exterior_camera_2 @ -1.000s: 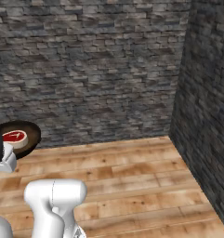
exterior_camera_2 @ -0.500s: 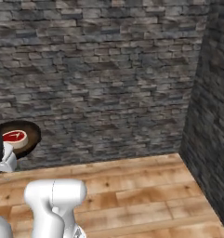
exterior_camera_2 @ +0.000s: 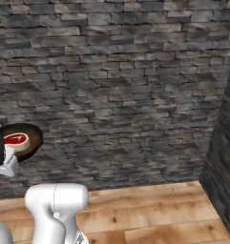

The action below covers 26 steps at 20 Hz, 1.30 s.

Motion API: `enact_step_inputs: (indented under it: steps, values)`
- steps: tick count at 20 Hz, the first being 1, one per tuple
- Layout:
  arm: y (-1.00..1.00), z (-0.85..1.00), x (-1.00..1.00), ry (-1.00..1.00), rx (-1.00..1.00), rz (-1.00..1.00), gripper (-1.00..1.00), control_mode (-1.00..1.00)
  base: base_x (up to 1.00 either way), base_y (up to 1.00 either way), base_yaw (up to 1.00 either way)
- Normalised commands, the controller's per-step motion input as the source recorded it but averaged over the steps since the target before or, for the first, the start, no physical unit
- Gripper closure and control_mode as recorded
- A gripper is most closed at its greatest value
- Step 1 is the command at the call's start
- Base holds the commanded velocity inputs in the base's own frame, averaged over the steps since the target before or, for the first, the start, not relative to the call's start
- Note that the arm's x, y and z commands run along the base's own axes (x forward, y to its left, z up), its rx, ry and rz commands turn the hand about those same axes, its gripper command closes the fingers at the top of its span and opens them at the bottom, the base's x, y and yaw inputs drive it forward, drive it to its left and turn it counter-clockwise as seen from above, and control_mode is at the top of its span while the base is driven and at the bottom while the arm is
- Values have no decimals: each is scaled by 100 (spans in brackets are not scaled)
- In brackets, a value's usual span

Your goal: Pick up the pan with the steak in it and place it on the dining table. Then place the steak on the plate.

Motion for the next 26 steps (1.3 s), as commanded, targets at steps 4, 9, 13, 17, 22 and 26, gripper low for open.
enact_step_inputs:
  steps: [4,9,13,17,22,26]
  values:
    - [0,0,0,0,0,0,100,100,1,0,47]
    - [0,0,0,0,0,0,100,100,0,0,48]
    - [0,0,0,0,0,0,100,100,0,0,48]
    - [0,0,0,0,0,0,100,100,0,0,48]
    - [0,0,0,0,0,0,100,100,0,0,48]
    - [0,0,0,0,0,0,100,100,0,0,48]
